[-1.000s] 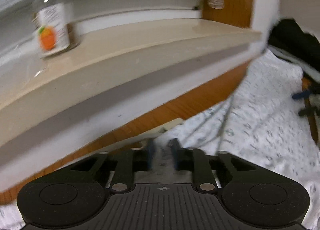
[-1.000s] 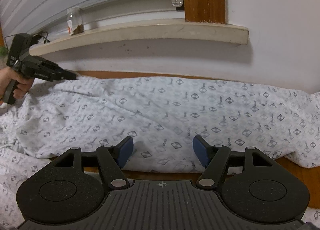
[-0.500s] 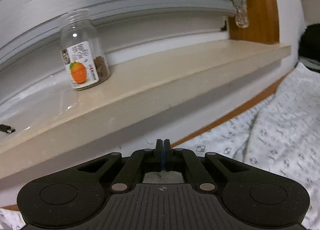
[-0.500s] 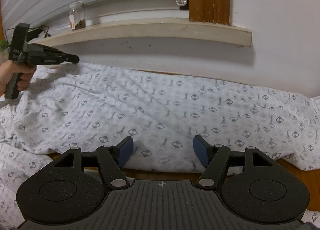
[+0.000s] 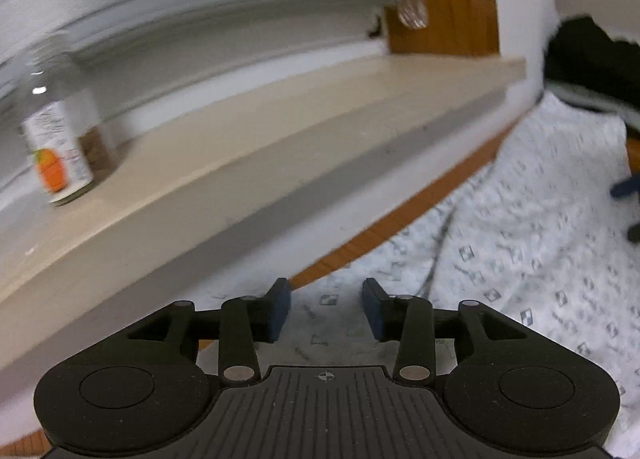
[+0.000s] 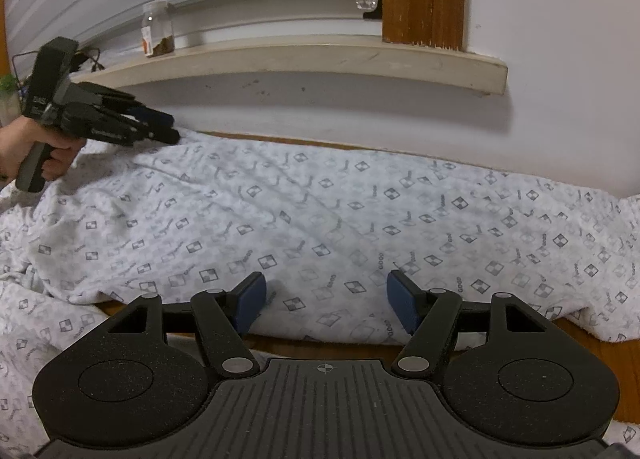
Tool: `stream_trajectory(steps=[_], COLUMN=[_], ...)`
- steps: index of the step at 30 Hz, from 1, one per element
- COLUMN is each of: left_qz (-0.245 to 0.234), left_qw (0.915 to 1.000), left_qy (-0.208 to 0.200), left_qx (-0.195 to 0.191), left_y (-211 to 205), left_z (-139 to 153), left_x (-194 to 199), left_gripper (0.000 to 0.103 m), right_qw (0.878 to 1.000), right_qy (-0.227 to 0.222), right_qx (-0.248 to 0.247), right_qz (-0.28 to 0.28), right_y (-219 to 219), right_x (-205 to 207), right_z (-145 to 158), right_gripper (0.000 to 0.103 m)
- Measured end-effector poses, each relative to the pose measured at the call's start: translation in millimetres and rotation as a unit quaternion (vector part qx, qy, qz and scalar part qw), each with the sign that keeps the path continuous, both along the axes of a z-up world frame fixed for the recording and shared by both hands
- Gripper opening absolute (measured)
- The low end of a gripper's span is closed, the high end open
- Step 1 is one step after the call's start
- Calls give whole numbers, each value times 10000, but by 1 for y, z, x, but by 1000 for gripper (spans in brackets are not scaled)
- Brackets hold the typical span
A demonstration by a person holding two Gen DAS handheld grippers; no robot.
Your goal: Fold clothes
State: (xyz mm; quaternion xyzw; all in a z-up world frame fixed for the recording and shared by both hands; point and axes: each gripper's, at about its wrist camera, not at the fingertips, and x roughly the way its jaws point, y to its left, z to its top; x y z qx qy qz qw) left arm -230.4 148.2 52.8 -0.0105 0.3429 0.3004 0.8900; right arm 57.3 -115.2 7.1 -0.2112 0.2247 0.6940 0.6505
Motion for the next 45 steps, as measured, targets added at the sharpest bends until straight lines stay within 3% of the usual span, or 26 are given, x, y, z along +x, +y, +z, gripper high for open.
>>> stream_trajectory(steps=[3, 4, 5, 6, 8, 12, 14, 17, 18, 21, 24, 26, 28, 30, 31, 32, 36, 40, 45], left_qz=[-311, -395, -479, -577, -689, -94, 110, 178, 184, 138, 10, -141, -332, -547, -672, -795, -1173, -1330, -1285], left_qw=[9993, 9989, 9984, 9978, 9967, 9968, 9971, 9959, 9960, 9982, 9997, 9999, 9994, 9979, 9967, 9954, 9899, 9876, 9886], left_qy=[209, 256, 290, 319, 417, 118, 127, 538, 537, 312, 115, 7, -61, -116, -140, -166, -240, -92, 85], left_qx=[-75, -68, -93, -121, 56, 787, 746, 702, 686, 490, 233, 66, -118, -332, -427, -510, -762, -825, -777], left_y=[5, 7, 6, 5, 1, -5, -4, -7, -10, -19, -36, -52, -69, -86, -95, -104, -137, -157, -162], left_z=[-1, -1, 0, 0, -3, 2, 3, -7, -7, -1, 8, 11, 12, 9, 9, 10, 9, 0, -12], left_x=[8, 12, 12, 14, 26, 27, 33, 43, 42, 37, 30, 28, 33, 39, 42, 44, 49, 59, 63], left_gripper=[43, 36, 16, 5, 2, 2, 2, 8, 9, 25, 25, 25, 25, 25, 25, 26, 32, 33, 31], right_qw=[10000, 10000, 10000, 10000, 10000, 10000, 10000, 10000, 10000, 9997, 9991, 9987, 9989, 9996, 9998, 9996, 9977, 9914, 9707], right_qy=[5, 6, 7, 7, 9, 13, 9, 4, 32, 227, 421, 493, 449, 216, 86, -11, -162, -109, 127], right_qx=[1, 2, 2, 3, 4, 7, 7, 5, 10, 37, 104, 101, 97, 78, 67, 75, 151, 120, -10], right_qz=[3, 8, 14, 20, 31, 53, 61, 63, 61, 41, -35, -48, -97, -150, -176, -254, -643, -1298, -2399], right_y=[0, 0, 0, 0, -1, -1, -1, -2, -2, -3, -5, -5, -4, -5, -6, -8, -22, -40, -58], right_x=[0, 0, 0, 0, 0, 0, -1, -1, 0, 6, 12, 15, 15, 12, 10, 11, 27, 70, 144], right_z=[0, 0, 0, 0, 0, 0, 0, 0, 0, 1, 2, 2, 2, 3, 3, 4, 13, 17, 14], right_gripper=[67, 67, 67, 67, 67, 67, 67, 67, 67, 67, 63, 51, 46, 36, 18, 9, 11, 33, 41])
